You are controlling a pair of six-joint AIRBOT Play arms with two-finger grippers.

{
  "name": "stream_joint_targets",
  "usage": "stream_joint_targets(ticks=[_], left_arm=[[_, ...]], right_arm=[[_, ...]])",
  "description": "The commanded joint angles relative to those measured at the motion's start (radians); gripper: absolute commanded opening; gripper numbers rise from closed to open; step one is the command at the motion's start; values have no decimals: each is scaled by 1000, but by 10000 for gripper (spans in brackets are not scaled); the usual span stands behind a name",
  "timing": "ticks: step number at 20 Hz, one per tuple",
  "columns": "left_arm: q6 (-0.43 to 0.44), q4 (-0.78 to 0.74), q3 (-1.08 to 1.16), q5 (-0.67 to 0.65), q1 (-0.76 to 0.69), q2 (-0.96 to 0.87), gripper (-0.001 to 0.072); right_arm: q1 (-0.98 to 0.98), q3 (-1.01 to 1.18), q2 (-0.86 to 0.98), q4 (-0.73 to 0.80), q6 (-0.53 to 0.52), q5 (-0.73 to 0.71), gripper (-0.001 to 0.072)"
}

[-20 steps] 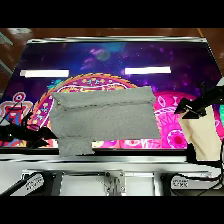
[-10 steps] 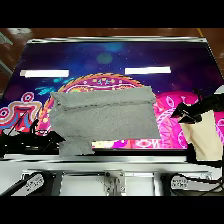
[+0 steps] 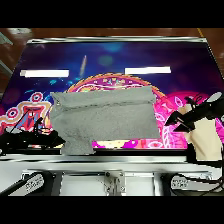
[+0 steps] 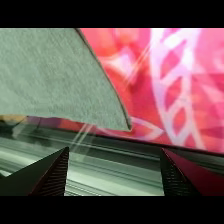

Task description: Fold the shirts.

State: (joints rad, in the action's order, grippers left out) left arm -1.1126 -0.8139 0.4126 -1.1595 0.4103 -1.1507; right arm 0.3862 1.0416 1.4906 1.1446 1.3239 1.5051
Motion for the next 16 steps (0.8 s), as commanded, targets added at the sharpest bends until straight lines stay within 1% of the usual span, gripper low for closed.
stream_joint_targets(ticks=[1, 8, 12, 13, 14, 15, 16], left_arm=[[28, 3, 28, -45, 14, 6, 34], [27, 8, 59, -50, 14, 6, 34], [28, 15, 60, -50, 14, 6, 34], [28, 15, 61, -50, 14, 6, 34], [32, 15, 68, -49, 14, 6, 34], [68, 18, 83, -49, 14, 7, 34], [122, 30, 105, -50, 14, 14, 34]], right_arm=[[-8, -116, 1, -52, -10, -113, 681], [-16, -236, 9, -146, -11, -221, 680], [-129, -240, 8, -150, -5, -287, 677], [-153, -240, 8, -153, -7, -295, 575], [-168, -239, 8, -149, -10, -297, 336], [-171, -236, 6, -158, -10, -294, 120], [-171, -225, 5, -177, -17, -282, 64]])
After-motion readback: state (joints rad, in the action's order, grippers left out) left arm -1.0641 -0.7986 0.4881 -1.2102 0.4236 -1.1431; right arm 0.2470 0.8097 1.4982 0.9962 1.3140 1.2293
